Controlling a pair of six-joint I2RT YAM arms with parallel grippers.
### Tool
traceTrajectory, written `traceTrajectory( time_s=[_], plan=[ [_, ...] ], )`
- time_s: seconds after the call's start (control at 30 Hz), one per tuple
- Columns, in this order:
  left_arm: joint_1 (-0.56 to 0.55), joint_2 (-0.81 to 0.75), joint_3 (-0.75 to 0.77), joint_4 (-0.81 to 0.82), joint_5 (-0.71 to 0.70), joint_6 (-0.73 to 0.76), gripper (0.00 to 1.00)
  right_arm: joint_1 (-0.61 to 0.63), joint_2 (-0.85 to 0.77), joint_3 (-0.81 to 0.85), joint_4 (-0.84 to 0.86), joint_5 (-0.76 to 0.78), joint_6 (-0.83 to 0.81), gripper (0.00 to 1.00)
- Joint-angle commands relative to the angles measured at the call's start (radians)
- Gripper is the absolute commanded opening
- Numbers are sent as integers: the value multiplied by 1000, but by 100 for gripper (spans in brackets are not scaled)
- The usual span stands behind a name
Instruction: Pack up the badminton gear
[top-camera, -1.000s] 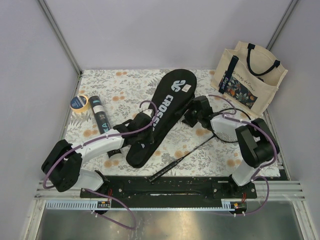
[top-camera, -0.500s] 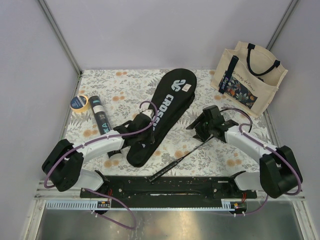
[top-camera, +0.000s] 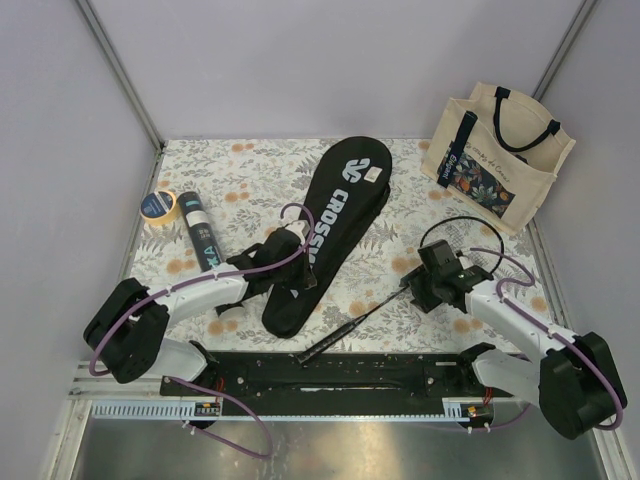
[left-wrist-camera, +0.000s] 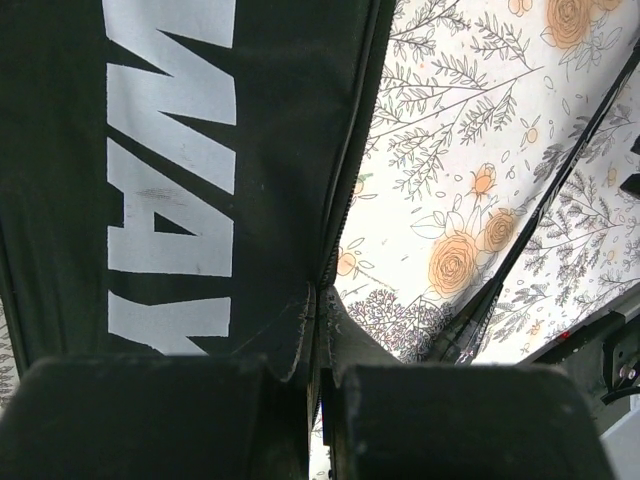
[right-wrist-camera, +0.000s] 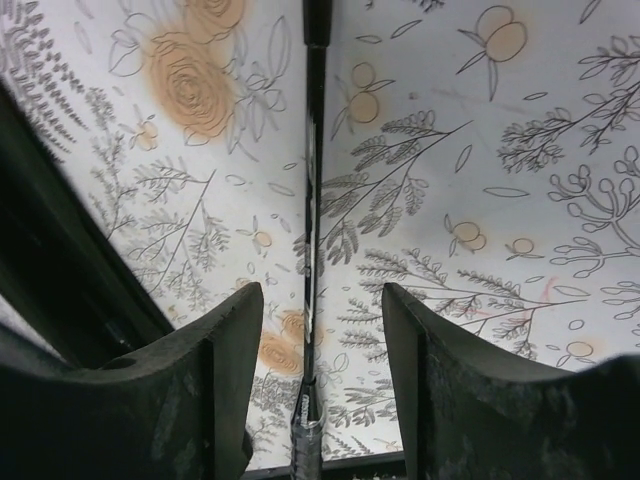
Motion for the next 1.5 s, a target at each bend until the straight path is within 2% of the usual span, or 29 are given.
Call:
traceTrajectory(
  time_s=[0.0, 0.37, 0.43, 0.47, 0.6, 0.73, 0.87, 1.0, 1.2, 1.47],
  plan=[
    [5, -29, -14, 78, 54, -20, 0, -1, 46, -12, 27, 59, 25, 59],
    [3, -83, -27, 93, 70, -37, 0, 0, 216, 20, 58, 20, 2, 56],
    [5, -87, -35, 102, 71, -40, 0, 0, 227, 20, 67, 21, -4, 52],
    [3, -89, -38, 104, 71, -42, 0, 0, 241, 20, 66, 23, -9, 46],
    [5, -93, -44, 119, 65, -49, 0, 0, 275, 38, 46, 10, -46, 34],
    [5, -93, -35, 111, 59, -39, 0, 2, 266, 45, 26, -3, -78, 16],
    [5, -89, -31, 117, 71, -40, 0, 20, 207, 45, 35, -36, -139, 9],
    [3, -96, -35, 131, 85, -48, 0, 106, 164, 69, 12, -33, -207, 0],
    [5, -103, -35, 143, 94, -40, 0, 161, 57, 42, 21, 18, -233, 0],
    [3, -109, -52, 223, 139, -46, 0, 180, 29, 18, 142, -100, -310, 0]
  ],
)
